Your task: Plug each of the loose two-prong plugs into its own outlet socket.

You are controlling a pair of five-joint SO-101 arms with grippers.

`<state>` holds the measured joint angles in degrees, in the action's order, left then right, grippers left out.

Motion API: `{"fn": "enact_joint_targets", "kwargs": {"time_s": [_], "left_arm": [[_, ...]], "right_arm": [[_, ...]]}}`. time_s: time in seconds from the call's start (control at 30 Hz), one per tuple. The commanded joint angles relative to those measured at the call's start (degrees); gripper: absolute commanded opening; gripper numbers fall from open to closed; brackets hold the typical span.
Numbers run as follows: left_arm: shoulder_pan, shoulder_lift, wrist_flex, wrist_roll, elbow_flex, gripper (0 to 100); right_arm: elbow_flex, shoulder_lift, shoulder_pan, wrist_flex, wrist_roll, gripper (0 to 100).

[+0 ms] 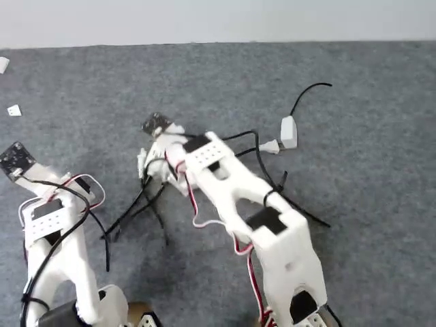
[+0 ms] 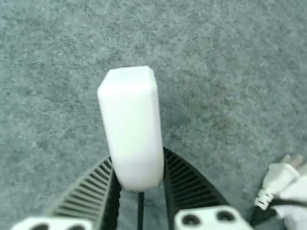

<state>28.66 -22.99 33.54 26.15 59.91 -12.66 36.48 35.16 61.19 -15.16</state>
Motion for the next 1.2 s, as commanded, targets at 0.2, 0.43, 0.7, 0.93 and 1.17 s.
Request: {"fn": "enact_joint_targets", "kwargs": {"time_s": [0.2, 0.43, 0.7, 0.93, 1.17], "left_arm": [[-0.5, 0.1, -1.8, 0.2, -3.3, 2], [-2.1, 0.1, -1.6, 0.0, -3.0, 2], [-8.5, 0.0, 3.8, -0.2, -3.0, 2], [-21.7, 0.0, 10.5, -0.2, -4.0, 2], [-37.7, 0.0, 20.5, 0.3, -12.5, 2]], "right_arm": [[-13.6, -4.4, -7.6, 18.2, 6.6, 0.8], [1.3, -21.6, -17.8, 26.3, 13.4, 0.8], [45.7, -50.9, -24.0, 8.7, 13.0, 0.8], [67.6, -65.5, -38.3, -2.8, 7.6, 0.8], [66.5, -55.4, -45.8, -5.1, 3.5, 0.8]]}}
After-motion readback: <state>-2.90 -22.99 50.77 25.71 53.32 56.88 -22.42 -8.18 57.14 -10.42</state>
